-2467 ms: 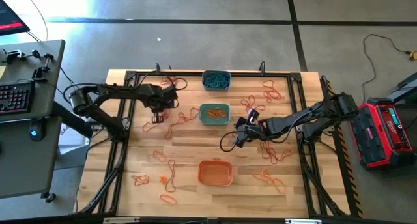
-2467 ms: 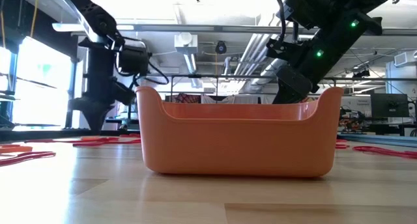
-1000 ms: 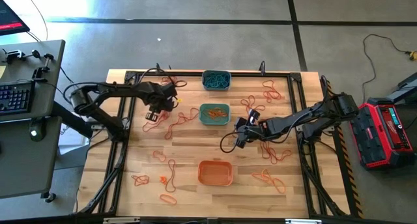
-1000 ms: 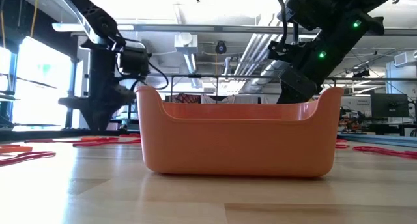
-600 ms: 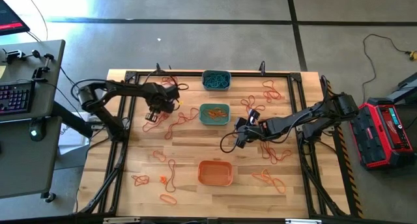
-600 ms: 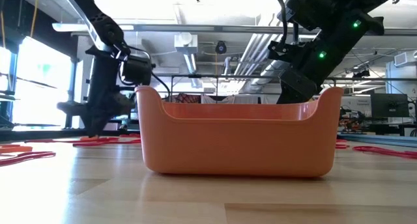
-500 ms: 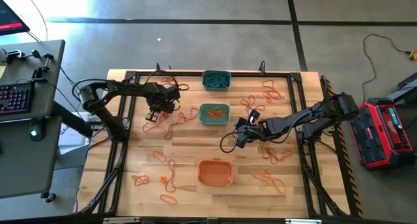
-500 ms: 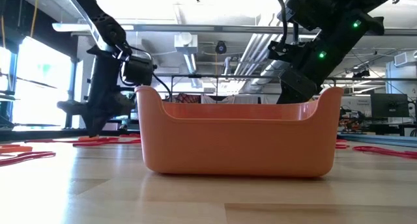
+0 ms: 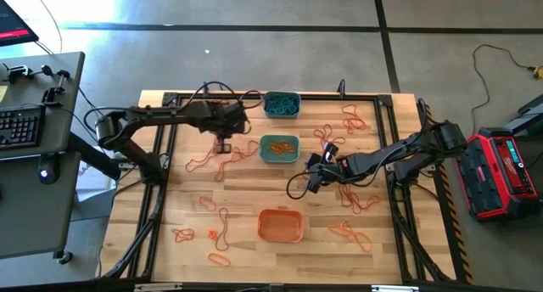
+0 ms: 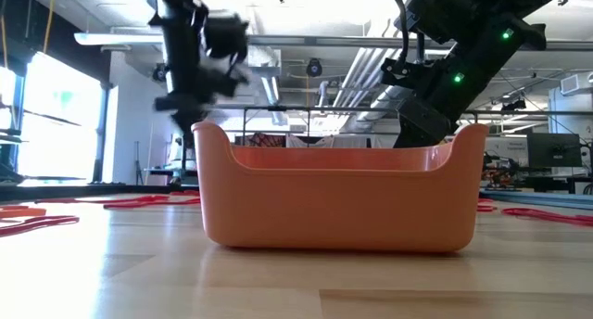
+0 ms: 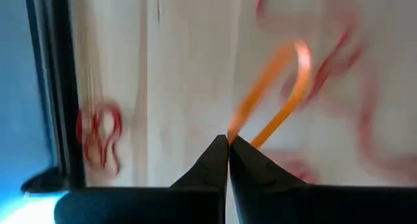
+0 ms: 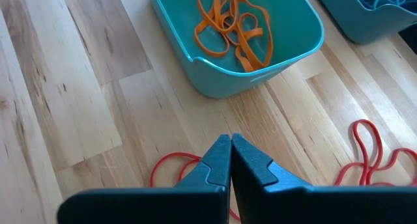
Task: Sort rubber bands into baskets
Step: Put the orange rubber band into the green bin
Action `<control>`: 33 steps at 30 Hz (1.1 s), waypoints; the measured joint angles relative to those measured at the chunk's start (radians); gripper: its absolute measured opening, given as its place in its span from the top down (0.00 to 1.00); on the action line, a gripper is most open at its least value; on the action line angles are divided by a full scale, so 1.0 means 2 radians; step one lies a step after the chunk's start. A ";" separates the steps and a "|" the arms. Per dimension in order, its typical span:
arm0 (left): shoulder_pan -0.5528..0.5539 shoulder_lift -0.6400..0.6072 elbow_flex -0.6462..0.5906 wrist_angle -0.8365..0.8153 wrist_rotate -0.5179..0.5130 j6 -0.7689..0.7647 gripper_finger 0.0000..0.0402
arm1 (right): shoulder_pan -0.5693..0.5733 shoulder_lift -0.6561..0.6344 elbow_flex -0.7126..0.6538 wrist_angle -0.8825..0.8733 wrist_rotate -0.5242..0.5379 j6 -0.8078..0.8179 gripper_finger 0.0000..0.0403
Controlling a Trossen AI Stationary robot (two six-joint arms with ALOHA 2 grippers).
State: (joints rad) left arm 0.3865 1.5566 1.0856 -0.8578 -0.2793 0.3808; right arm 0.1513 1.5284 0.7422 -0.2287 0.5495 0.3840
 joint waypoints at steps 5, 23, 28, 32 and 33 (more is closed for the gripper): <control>-0.043 0.000 0.034 0.062 0.022 -0.067 1.00 | 0.000 0.000 0.000 0.000 0.000 0.003 1.00; -0.080 0.058 0.044 0.240 0.034 -0.087 1.00 | 0.000 0.000 0.000 0.004 0.000 0.004 1.00; -0.080 0.092 0.044 0.262 0.034 -0.083 1.00 | 0.000 0.000 0.000 0.004 0.000 0.004 1.00; -0.085 0.104 0.044 0.267 0.030 -0.067 0.97 | 0.000 0.000 0.000 0.004 0.000 0.004 1.00; -0.088 0.103 0.044 0.270 0.030 -0.062 0.95 | 0.000 0.000 0.000 0.004 0.000 0.004 1.00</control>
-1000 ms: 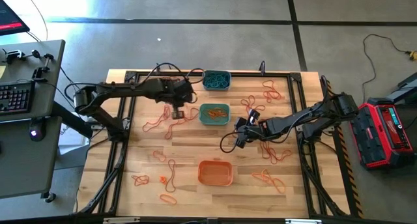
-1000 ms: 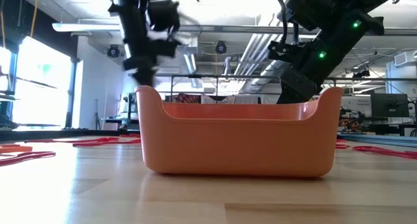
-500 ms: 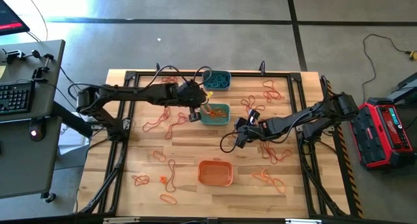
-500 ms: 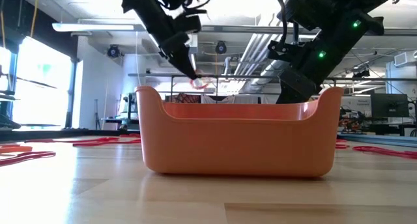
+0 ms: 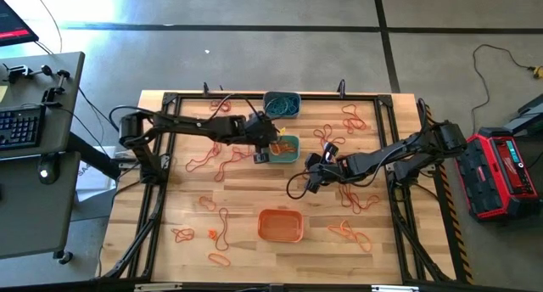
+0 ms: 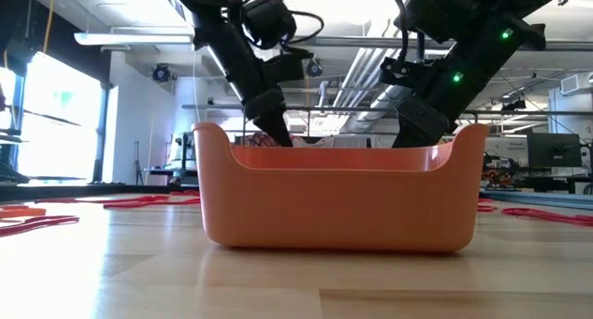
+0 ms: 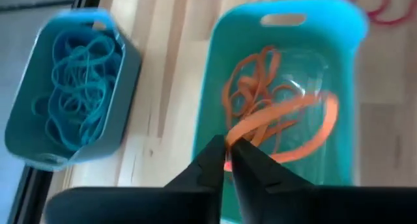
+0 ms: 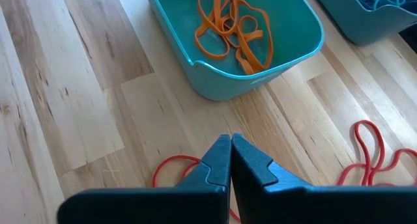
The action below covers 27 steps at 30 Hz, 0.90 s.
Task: Sort rubber bands into baskets
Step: Put the orange rubber band into the green bin
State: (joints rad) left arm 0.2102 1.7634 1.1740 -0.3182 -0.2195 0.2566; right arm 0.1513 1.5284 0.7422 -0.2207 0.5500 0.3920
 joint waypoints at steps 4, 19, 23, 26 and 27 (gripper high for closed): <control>-0.012 -0.003 0.000 0.002 0.000 0.007 0.86 | 0.000 0.000 0.000 0.000 0.000 0.000 1.00; -0.024 -0.008 0.000 -0.009 -0.002 0.018 0.65 | 0.000 0.000 0.000 0.000 0.000 0.000 1.00; -0.049 -0.012 0.000 0.002 -0.001 0.026 0.69 | 0.007 0.000 0.002 -0.005 -0.006 0.005 1.00; -0.067 -0.017 -0.013 0.051 0.000 0.026 0.74 | 0.024 0.000 0.005 -0.015 -0.020 0.001 1.00; -0.074 -0.018 -0.019 0.072 -0.001 0.026 0.76 | 0.031 0.000 0.008 -0.022 -0.023 0.001 1.00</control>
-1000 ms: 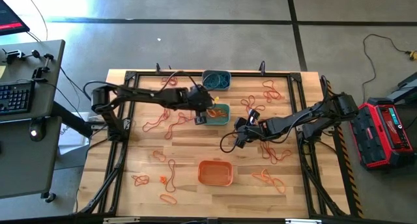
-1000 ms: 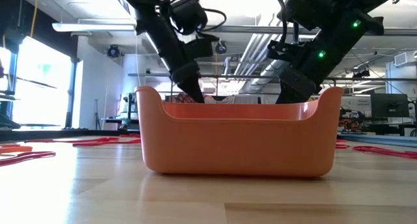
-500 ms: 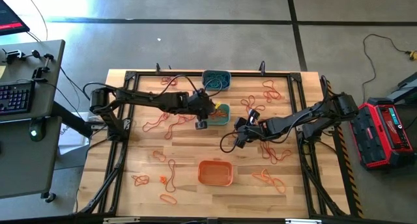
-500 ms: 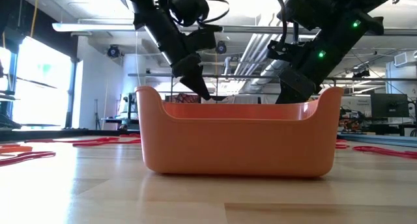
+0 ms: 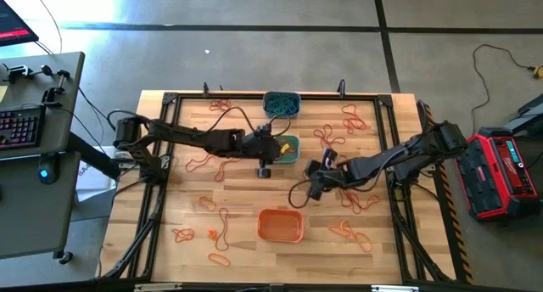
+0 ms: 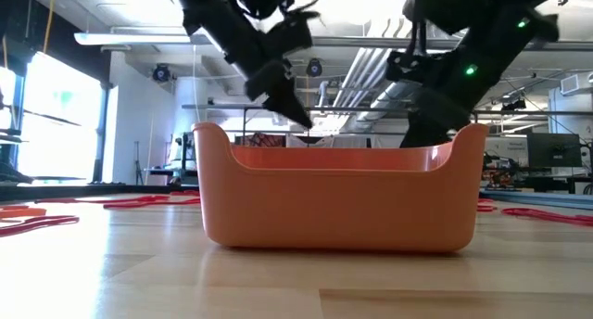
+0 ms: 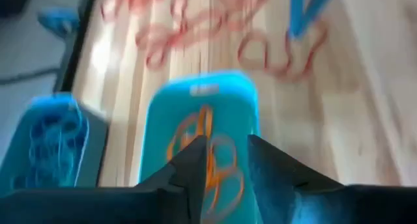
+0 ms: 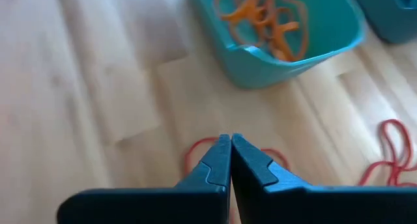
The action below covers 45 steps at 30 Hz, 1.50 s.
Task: Sort rubber bands into baskets
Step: Put the orange rubber band into the green bin
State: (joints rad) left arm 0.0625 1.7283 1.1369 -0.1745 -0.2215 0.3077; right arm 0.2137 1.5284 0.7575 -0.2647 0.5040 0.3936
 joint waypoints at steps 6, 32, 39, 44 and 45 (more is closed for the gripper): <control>-0.031 -0.005 -0.018 0.071 0.001 -0.017 0.80 | 0.046 0.000 0.019 -0.059 -0.002 0.010 1.00; -0.061 -0.014 -0.076 0.221 0.010 -0.043 0.81 | 0.247 0.002 0.072 -0.276 -0.188 0.336 0.74; -0.061 -0.014 -0.076 0.221 0.005 -0.043 0.81 | 0.251 0.026 0.072 -0.274 -0.186 0.303 0.73; -0.056 -0.014 -0.076 0.215 0.005 -0.036 0.81 | 0.250 0.049 0.072 -0.273 -0.190 0.270 0.73; -0.053 -0.014 -0.076 0.214 0.005 -0.040 0.81 | 0.250 0.053 0.072 -0.274 -0.193 0.263 0.73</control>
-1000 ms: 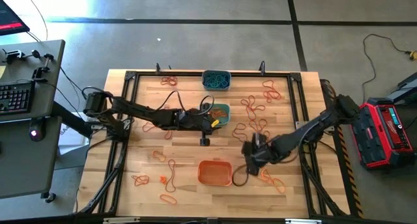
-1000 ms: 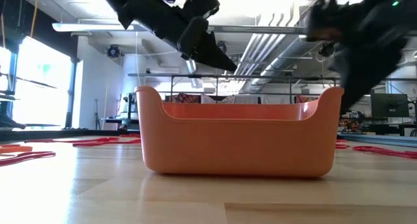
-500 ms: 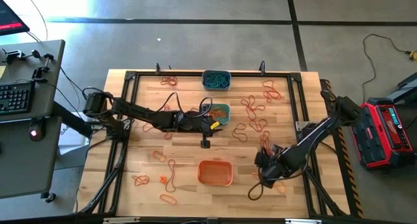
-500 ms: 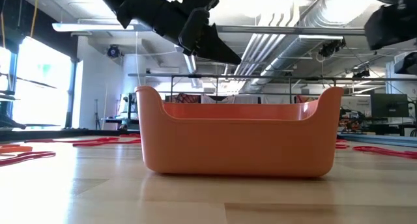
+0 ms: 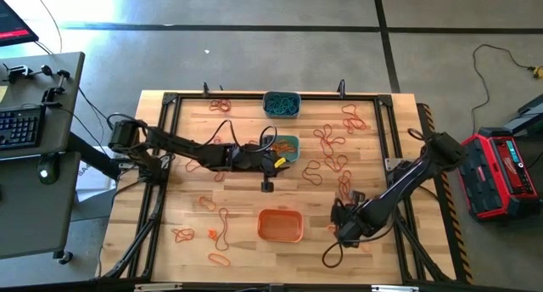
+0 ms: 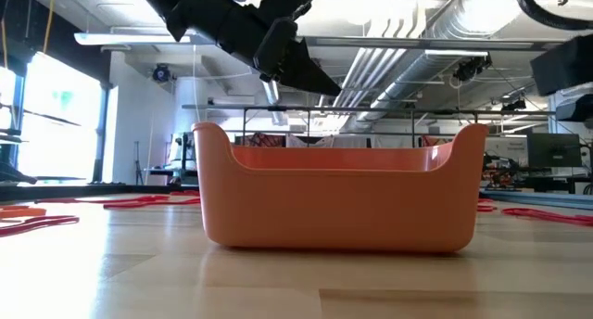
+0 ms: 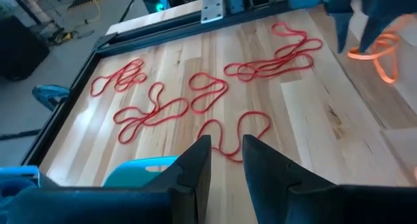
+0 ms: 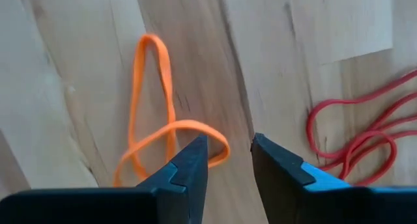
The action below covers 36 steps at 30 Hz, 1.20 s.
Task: Sort rubber bands into baskets
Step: Put the orange rubber band into the green bin
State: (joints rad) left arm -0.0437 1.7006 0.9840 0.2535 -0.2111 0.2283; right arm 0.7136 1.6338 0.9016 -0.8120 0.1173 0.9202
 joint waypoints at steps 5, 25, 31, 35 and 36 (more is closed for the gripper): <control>0.009 0.000 -0.005 -0.003 0.021 -0.009 0.81 | 0.000 0.006 0.000 0.001 -0.009 -0.029 0.74; -0.004 -0.096 -0.148 0.085 0.014 -0.072 0.81 | -0.003 0.006 0.000 0.002 -0.011 -0.067 0.84; -0.008 -0.163 -0.187 0.085 -0.020 -0.075 0.81 | -0.003 0.006 0.000 -0.003 -0.011 -0.077 0.72; -0.009 -0.193 -0.206 0.087 -0.035 -0.082 0.81 | -0.004 0.006 0.000 0.002 -0.011 -0.094 0.75; -0.008 -0.199 -0.210 0.086 -0.038 -0.083 0.81 | -0.004 0.006 0.000 0.004 -0.011 -0.098 0.77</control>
State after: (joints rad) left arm -0.0606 1.3027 0.5632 0.4253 -0.2869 0.0625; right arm 0.7052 1.6451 0.9012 -0.8045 0.0946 0.7237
